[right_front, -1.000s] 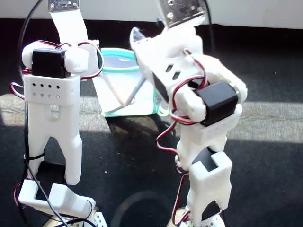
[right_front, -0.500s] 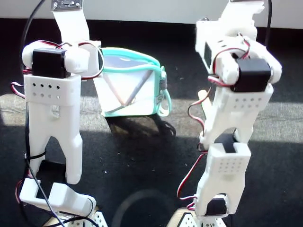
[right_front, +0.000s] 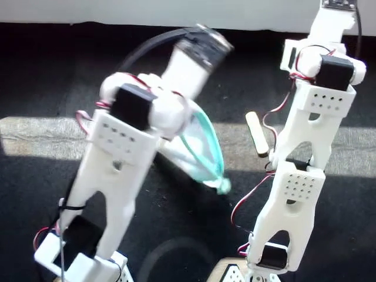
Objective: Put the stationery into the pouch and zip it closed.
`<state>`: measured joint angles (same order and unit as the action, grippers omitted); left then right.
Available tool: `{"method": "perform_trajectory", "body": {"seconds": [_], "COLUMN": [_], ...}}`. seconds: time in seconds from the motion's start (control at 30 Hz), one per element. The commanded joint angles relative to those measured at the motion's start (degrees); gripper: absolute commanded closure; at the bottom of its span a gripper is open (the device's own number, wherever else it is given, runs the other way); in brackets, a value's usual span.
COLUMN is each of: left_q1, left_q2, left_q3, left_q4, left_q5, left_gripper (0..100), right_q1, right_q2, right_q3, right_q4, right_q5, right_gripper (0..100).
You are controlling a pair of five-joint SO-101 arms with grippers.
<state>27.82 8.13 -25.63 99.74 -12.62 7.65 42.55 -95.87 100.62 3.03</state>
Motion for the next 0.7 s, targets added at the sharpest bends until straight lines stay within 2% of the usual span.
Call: {"method": "perform_trajectory", "body": {"seconds": [0.0,0.13,0.23,0.33,0.5,0.67], "left_q1": [2.2,2.2,-0.4,-6.2,-18.8,-21.3], "left_q2": [1.4,1.4,1.7,1.4,2.0,1.5], "left_q3": [4.3,4.1,2.1,0.1,-2.0,3.8], "left_q4": [1.5,0.3,0.4,0.4,0.3,0.5], "left_q5": [-0.7,-0.5,-0.4,2.0,11.0,12.3], "left_gripper": [99,99,99,99,99,99], "right_q1": [3.1,4.6,4.6,4.3,1.8,-2.3], "right_q2": [-4.4,-7.3,-7.7,-7.7,-7.9,-7.6], "right_q3": [-4.4,-4.2,-4.2,-4.1,-4.1,-4.1], "right_q4": [0.6,0.6,0.6,0.6,0.6,0.5], "right_q5": [-0.5,-0.5,-0.4,-0.5,-0.5,-0.5], "right_gripper": [81.1,81.1,81.1,81.1,81.1,81.1]}}
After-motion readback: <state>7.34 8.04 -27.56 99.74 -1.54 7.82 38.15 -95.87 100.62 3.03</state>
